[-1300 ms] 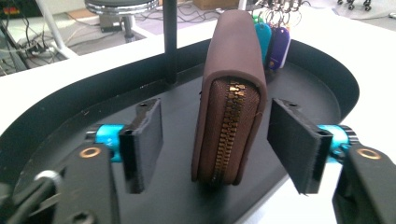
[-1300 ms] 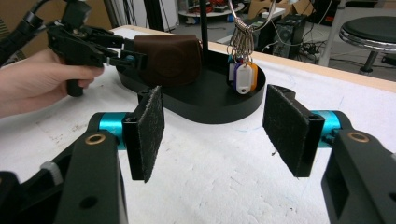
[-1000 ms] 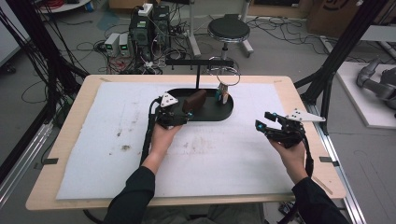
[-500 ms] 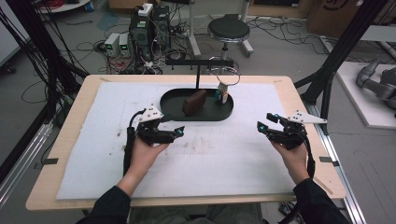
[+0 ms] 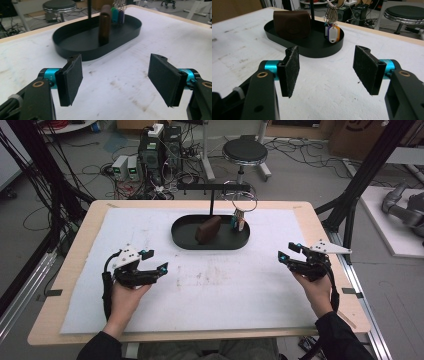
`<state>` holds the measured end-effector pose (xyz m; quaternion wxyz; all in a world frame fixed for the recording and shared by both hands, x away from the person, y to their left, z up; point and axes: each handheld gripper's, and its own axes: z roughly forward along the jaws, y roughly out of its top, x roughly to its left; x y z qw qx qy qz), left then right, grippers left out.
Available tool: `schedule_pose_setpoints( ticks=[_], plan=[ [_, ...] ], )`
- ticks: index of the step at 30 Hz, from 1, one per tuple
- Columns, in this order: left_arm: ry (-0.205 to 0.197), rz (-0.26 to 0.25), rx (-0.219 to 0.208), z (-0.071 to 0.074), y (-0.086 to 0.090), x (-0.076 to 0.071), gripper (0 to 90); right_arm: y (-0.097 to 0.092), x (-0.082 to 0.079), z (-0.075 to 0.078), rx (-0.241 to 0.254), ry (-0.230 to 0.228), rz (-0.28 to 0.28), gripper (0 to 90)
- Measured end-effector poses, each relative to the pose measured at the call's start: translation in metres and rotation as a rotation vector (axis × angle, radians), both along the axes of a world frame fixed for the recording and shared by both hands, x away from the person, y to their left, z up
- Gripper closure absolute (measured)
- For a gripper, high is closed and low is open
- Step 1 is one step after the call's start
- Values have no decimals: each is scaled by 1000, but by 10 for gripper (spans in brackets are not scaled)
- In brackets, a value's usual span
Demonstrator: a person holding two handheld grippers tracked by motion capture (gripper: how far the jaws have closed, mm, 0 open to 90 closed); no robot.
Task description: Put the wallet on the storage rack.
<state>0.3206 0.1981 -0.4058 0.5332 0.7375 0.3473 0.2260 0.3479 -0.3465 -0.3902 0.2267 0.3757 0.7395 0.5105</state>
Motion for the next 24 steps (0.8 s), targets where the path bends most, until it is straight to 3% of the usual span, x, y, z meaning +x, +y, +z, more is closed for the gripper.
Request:
schedule_pose_setpoints(
  ticks=[5, 12, 24],
  plan=[
    [-30, 28, -22, 5, 11, -5, 278, 0, 0, -2, -21, 3, -5, 388],
    [-46, 28, -14, 4, 12, -8, 278, 2, -2, -2, -31, -1, 0, 389],
    [-44, 38, -7, 2, 13, -6, 278, 0, -1, -2, -24, 4, -16, 389]
  ],
)
